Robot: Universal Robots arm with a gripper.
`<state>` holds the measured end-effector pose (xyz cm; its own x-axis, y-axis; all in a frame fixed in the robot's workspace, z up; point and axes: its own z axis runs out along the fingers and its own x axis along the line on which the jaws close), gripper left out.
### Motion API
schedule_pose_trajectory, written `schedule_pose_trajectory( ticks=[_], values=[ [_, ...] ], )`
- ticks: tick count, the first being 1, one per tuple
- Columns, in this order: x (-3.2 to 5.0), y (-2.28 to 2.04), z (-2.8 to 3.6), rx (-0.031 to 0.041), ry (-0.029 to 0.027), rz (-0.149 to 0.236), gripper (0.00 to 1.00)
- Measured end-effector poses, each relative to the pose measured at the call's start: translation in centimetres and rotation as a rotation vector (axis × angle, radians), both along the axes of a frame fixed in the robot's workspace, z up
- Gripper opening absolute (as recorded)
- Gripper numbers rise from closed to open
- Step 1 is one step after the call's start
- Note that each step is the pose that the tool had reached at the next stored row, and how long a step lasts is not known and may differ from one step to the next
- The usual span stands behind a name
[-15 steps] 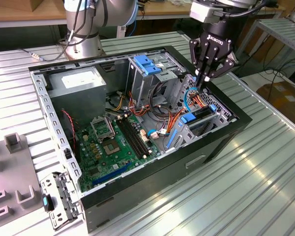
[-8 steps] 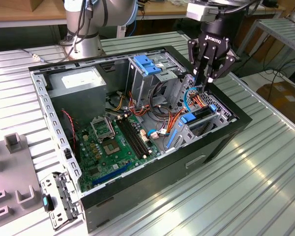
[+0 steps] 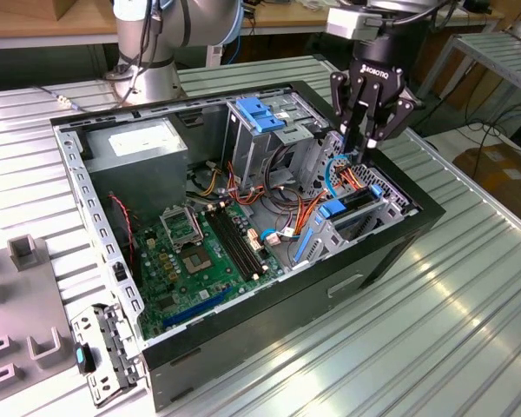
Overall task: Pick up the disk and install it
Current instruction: 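Insert the second disk wire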
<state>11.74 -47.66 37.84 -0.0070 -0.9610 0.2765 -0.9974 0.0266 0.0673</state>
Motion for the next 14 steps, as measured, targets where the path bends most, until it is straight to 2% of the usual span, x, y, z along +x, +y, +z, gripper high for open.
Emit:
schedule_pose_trajectory(
  ticks=[1,4,6,8,10,11,13,14],
  values=[
    [0.0,0.02,-0.16,-0.0099,-0.0002,0.0,0.39],
    [0.0,0.1,-0.48,-0.0221,-0.0004,0.0,0.39],
    [0.0,0.16,-0.68,-0.0259,-0.0007,0.0,0.39],
    [0.01,0.23,-0.86,-0.0325,-0.0012,0.0,0.39],
    [0.02,0.37,-1.01,-0.0442,-0.0014,0.0,0.39],
    [0.02,0.45,-1.08,-0.0501,-0.0015,0.0,0.37],
    [0.04,0.6,-1.24,-0.061,-0.0017,0.0,0.24],
    [0.04,0.63,-1.31,-0.0636,-0.0019,0.0,0.24]
  ],
)
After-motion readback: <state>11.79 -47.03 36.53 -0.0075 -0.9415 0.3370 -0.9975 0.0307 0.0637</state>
